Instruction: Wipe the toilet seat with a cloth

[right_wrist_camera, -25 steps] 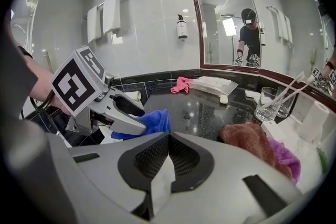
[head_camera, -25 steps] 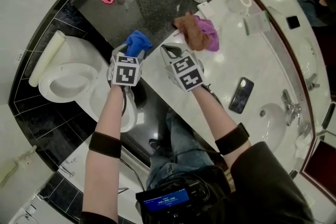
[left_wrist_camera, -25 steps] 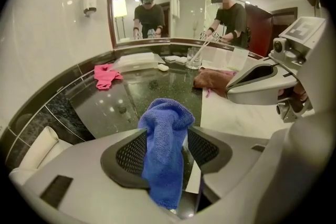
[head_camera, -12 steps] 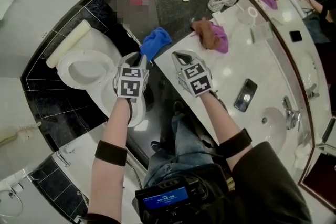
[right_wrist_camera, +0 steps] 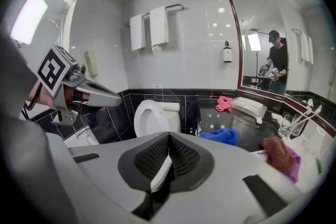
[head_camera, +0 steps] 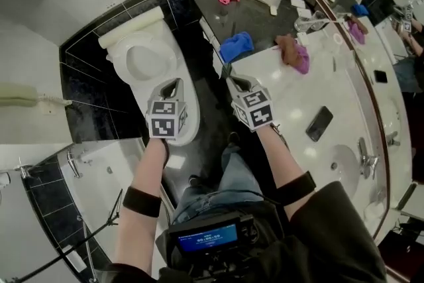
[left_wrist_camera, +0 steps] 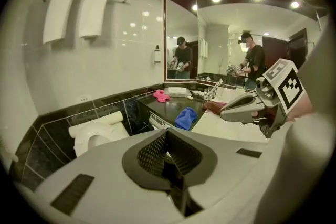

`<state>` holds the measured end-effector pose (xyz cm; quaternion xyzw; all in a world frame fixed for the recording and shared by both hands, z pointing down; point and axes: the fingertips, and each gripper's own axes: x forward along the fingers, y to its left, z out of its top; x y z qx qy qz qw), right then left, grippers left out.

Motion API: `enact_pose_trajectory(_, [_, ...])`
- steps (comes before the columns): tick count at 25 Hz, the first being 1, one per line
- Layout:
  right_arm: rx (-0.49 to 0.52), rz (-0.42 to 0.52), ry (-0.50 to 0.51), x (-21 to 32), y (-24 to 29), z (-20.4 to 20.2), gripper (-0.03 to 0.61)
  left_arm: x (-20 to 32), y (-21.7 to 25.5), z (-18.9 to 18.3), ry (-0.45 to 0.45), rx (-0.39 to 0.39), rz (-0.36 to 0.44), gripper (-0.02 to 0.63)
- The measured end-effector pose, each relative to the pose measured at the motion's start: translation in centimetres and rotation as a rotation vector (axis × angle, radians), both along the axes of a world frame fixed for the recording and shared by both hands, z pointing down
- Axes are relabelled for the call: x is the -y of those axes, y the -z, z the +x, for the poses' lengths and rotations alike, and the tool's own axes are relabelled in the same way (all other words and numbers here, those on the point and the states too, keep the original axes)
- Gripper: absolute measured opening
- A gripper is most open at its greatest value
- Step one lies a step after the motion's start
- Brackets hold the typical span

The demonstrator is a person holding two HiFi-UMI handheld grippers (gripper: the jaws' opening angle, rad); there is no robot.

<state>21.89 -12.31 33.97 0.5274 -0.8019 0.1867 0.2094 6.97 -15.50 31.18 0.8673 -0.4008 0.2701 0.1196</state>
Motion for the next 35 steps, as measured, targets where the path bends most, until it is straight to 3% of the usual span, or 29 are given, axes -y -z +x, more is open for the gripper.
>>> enact_pose_trajectory(10, [0.049,0.011,0.078,-6.6,3.7,-10.7,0.003,-7.8,4.0,-16.1,0.215,-0.11,0.036,0.0])
enact_pose_trajectory(16, [0.043,0.019,0.132,-10.1,4.0,-16.2,0.003,-12.0,4.6,-24.6,0.306,-0.123,0.051,0.0])
enact_pose_trajectory(20, [0.071,0.014,0.113,-12.0,5.0,-18.7,0.003,-14.8,5.1,-29.1,0.338,-0.123,0.049,0.0])
enact_pose_trajectory(25, [0.064,0.015,0.113,-14.0,5.9,-19.8,0.003,-17.6,5.7,-31.9,0.358,-0.104,0.056,0.0])
enact_pose_trajectory(35, [0.076,-0.011,0.151,-16.0,5.8,-17.0,0.005,-22.1,4.8,-31.7,0.462,-0.095,0.025,0.0])
